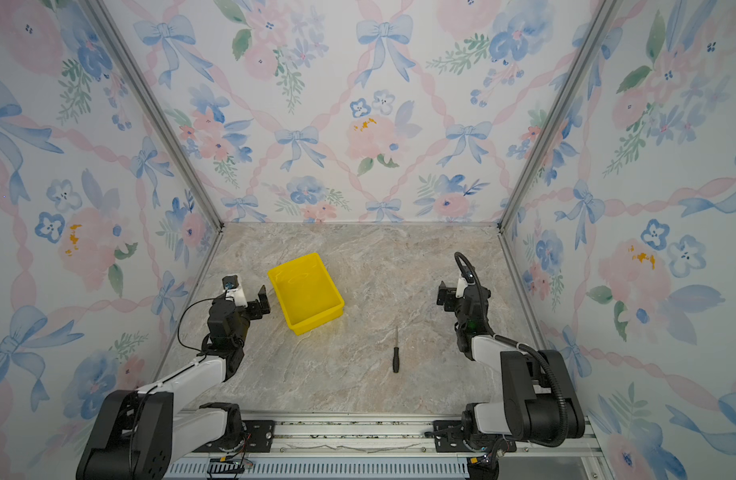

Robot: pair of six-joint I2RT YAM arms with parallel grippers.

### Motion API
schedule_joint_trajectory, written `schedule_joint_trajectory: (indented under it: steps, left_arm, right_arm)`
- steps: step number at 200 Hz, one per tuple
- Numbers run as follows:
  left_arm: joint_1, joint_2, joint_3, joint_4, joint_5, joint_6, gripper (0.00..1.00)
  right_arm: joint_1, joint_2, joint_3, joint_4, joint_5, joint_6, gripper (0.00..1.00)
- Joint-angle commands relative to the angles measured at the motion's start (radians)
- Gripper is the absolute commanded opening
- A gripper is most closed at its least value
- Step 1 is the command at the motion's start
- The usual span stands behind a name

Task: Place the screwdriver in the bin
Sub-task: 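Move the right gripper over the black-handled screwdriver while the left gripper approaches the yellow bin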

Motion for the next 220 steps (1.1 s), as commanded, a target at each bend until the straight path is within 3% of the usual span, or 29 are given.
schedule_joint_trajectory:
  steps: [1,22,43,63,81,108,124,154,182,220]
  left_arm:
    - [-0.011,-0.097,0.023,-0.205,-0.042,-0.035,0.98]
    - [-0.028,-0.184,0.064,-0.336,-0.015,-0.059,0.98]
    - [-0.071,-0.25,0.105,-0.458,-0.01,-0.111,0.98]
    - [-0.149,-0.291,0.151,-0.587,-0.088,-0.189,0.98]
    - [-0.214,-0.324,0.189,-0.682,-0.124,-0.255,0.98]
    - [-0.248,-0.343,0.213,-0.745,-0.006,-0.334,0.98]
    - [-0.282,-0.327,0.225,-0.75,0.035,-0.356,0.98]
    - [-0.378,-0.244,0.281,-0.765,0.008,-0.377,0.98]
    - [-0.448,-0.152,0.339,-0.775,0.0,-0.405,0.98]
    - [-0.478,-0.073,0.359,-0.79,0.007,-0.481,0.98]
  right_arm:
    - [0.033,-0.054,0.044,-0.161,0.102,0.015,0.97]
    - [0.058,-0.115,0.083,-0.286,0.173,0.044,0.97]
    - [0.06,-0.155,0.182,-0.533,0.191,0.138,0.97]
    - [0.071,-0.169,0.256,-0.711,0.184,0.204,0.97]
    - [0.1,-0.195,0.272,-0.766,0.179,0.227,0.97]
    - [0.113,-0.204,0.309,-0.828,0.199,0.263,0.97]
    - [0.106,-0.186,0.379,-0.916,0.162,0.288,0.97]
    - [0.126,-0.189,0.442,-0.992,0.075,0.345,0.97]
    - [0.17,-0.17,0.53,-1.169,0.025,0.401,0.97]
    - [0.289,-0.196,0.536,-1.282,0.06,0.405,0.97]
